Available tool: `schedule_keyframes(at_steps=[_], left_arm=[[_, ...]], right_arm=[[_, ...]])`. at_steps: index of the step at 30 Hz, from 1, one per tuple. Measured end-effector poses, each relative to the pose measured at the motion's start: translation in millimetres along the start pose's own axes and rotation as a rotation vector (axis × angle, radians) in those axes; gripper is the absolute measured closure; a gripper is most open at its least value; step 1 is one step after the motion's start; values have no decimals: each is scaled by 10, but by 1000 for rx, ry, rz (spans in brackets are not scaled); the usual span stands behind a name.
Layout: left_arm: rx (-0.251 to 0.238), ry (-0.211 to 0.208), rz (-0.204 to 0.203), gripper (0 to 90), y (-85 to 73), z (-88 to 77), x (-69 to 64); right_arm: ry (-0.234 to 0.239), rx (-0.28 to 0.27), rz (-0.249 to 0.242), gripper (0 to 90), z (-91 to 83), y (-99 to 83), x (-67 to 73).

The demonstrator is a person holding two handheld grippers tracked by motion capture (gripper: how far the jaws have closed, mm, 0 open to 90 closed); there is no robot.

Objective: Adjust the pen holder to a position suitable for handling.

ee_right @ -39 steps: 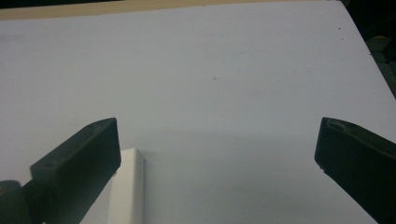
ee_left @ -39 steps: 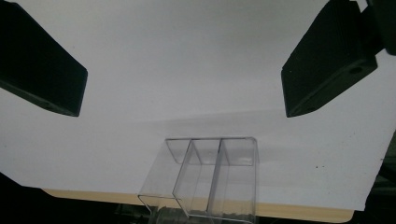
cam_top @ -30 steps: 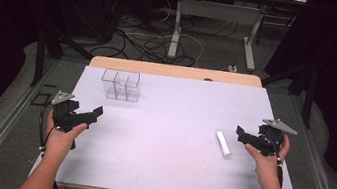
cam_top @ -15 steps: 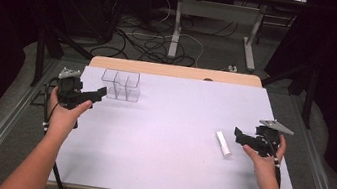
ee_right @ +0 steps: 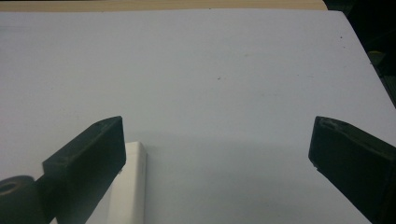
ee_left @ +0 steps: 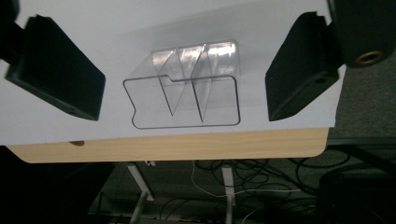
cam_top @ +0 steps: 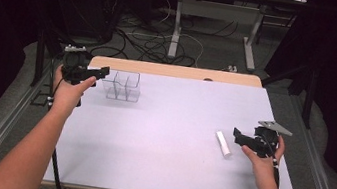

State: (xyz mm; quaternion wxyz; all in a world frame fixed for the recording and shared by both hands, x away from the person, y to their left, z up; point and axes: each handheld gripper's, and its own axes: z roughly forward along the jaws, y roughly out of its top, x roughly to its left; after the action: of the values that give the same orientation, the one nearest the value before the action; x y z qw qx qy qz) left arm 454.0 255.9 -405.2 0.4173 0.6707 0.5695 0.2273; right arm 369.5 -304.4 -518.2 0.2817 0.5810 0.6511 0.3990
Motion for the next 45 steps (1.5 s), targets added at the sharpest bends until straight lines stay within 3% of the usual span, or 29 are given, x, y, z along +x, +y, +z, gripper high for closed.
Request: schedule_keyframes(at_steps=[4, 6, 13, 17, 22, 28, 33, 35, 45], left_arm=[[-12, 47, 15, 178, 108, 110, -2], [-13, 69, 41, 210, 146, 173, -8], [45, 138, 115, 293, 216, 416, 12], [50, 150, 85, 325, 203, 540, 72], [107, 177, 66, 334, 172, 648, 170], [153, 207, 12, 375, 150, 698, 272], [182, 196, -2, 430, 132, 752, 320], [220, 161, -12, 471, 110, 790, 355], [281, 154, -18, 605, 57, 869, 355]], right_arm=[[1, -6, 2, 51, -4, 1, -6], [3, -1, 15, 64, 0, -4, -6], [11, 6, 6, 82, 29, -22, -18], [13, 11, 10, 88, 39, -25, -3], [18, 13, 6, 102, 44, -30, 4], [18, 15, 11, 116, 50, -38, 5], [18, 22, 18, 132, 55, -41, 9], [18, 22, 13, 140, 58, -42, 10], [26, 26, 16, 143, 73, -47, 3]])
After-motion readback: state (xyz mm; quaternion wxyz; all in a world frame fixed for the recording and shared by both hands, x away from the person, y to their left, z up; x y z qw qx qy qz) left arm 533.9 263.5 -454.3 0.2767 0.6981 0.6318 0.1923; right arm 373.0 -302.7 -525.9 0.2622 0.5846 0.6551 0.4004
